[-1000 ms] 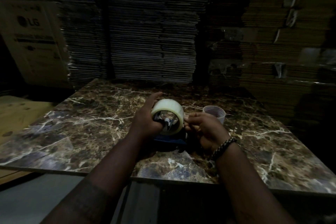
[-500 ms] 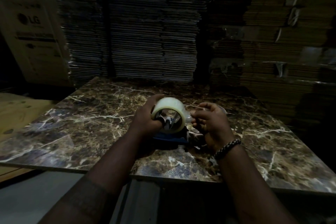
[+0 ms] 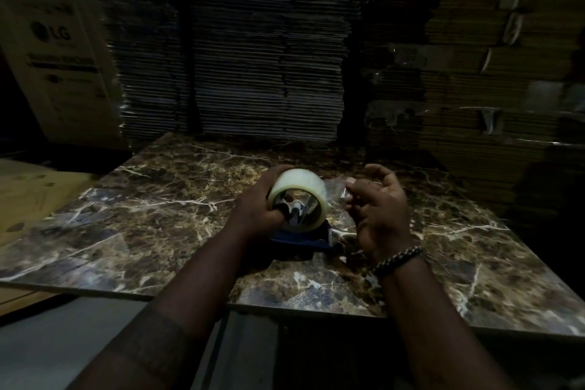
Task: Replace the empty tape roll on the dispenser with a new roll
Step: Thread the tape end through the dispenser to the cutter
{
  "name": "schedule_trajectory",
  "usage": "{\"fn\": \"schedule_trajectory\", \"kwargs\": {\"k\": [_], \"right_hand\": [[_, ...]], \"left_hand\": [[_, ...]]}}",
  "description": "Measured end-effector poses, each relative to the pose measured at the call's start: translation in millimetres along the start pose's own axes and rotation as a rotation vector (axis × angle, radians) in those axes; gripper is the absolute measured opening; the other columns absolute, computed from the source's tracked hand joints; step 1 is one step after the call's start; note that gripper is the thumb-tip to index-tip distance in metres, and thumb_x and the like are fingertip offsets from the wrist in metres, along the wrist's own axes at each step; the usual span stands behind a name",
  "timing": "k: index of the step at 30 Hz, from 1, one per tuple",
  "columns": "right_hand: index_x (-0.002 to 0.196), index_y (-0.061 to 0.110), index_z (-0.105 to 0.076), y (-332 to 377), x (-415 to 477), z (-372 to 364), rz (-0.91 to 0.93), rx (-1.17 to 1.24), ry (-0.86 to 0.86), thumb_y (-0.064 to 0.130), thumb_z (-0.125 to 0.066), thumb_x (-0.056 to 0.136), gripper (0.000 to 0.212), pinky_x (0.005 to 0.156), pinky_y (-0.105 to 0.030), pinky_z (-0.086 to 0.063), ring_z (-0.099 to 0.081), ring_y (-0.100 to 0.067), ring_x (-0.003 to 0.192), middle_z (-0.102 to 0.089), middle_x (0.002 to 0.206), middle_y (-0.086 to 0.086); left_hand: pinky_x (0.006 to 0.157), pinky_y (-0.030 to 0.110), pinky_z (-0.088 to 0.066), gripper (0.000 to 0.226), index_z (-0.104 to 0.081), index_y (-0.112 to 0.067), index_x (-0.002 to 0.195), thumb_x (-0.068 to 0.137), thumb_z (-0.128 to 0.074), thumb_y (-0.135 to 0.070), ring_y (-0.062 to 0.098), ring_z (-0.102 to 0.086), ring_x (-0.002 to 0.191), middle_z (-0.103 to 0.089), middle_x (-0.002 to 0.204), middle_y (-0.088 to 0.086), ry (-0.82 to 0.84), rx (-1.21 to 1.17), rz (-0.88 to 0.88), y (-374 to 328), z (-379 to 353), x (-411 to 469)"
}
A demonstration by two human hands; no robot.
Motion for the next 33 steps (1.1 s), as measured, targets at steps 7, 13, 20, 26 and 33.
{"fn": "schedule_trajectory", "kwargs": {"k": [7, 13, 20, 26, 33], "right_hand": [[0.118, 0.015, -0.055, -13.7, 0.9, -33.7, -0.157, 0.182, 0.063, -0.007, -0.062, 0.093, 0.034, 0.055, -0.024, -0.053, -0.061, -0.014, 0.058, -0.069, 0.084, -0.009], [0.117, 0.014, -0.056, -14.4, -0.6, -49.7, -0.188, 0.146, 0.064, -0.006, -0.064, 0.093, 0.033, 0.050, -0.022, -0.053, -0.063, -0.013, 0.057, -0.071, 0.078, -0.006], [0.120, 0.013, -0.058, -24.7, -5.6, -64.5, -0.197, 0.067, 0.074, -0.002, -0.069, 0.091, 0.035, 0.055, -0.021, -0.056, -0.067, -0.011, 0.061, -0.073, 0.091, -0.010], [0.118, 0.014, -0.059, -25.1, -5.9, -65.8, -0.190, 0.049, 0.060, -0.001, -0.071, 0.090, 0.034, 0.058, -0.022, -0.056, -0.067, -0.012, 0.064, -0.074, 0.089, -0.009], [0.118, 0.013, -0.059, -26.8, -0.1, -70.6, -0.183, 0.051, 0.044, -0.002, -0.071, 0.090, 0.033, 0.058, -0.021, -0.056, -0.066, -0.010, 0.061, -0.071, 0.087, -0.007]], "left_hand": [[0.092, 0.043, -0.062, 0.095, -0.040, -0.052, 0.150, 0.064, -0.070, -0.025, 0.024, -0.071, 0.107, -0.063, 0.138, 0.004, 0.061, -0.107, -0.075, -4.0, -4.6, 2.6], [0.086, 0.028, -0.059, 0.060, -0.063, -0.039, 0.137, 0.081, -0.072, -0.021, 0.016, -0.071, 0.114, -0.066, 0.137, 0.005, 0.055, -0.398, -0.073, -7.1, -5.6, 1.1], [0.093, 0.046, -0.052, 0.067, -0.058, 0.012, 0.130, 0.084, -0.069, -0.036, 0.039, -0.063, 0.108, -0.062, 0.124, 0.042, -0.035, -0.763, 0.097, 4.5, -6.9, 4.5], [0.082, 0.028, -0.060, 0.033, -0.072, -0.018, 0.122, 0.092, -0.062, -0.028, 0.017, -0.075, 0.101, -0.079, 0.112, 0.002, -0.042, -0.686, 0.123, 9.9, -1.4, 5.2], [0.096, 0.049, -0.051, 0.052, -0.066, -0.012, 0.125, 0.082, -0.070, -0.042, 0.031, -0.069, 0.107, -0.073, 0.115, 0.014, 0.053, -0.698, 0.206, 15.4, -0.9, 8.9]]}}
Point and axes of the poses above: each hand's wrist, its own x-axis towards the middle knuckle, its own z-axis out of the back of the hand, y = z × x, the point moved 9 cm from there along x, towards the middle knuckle
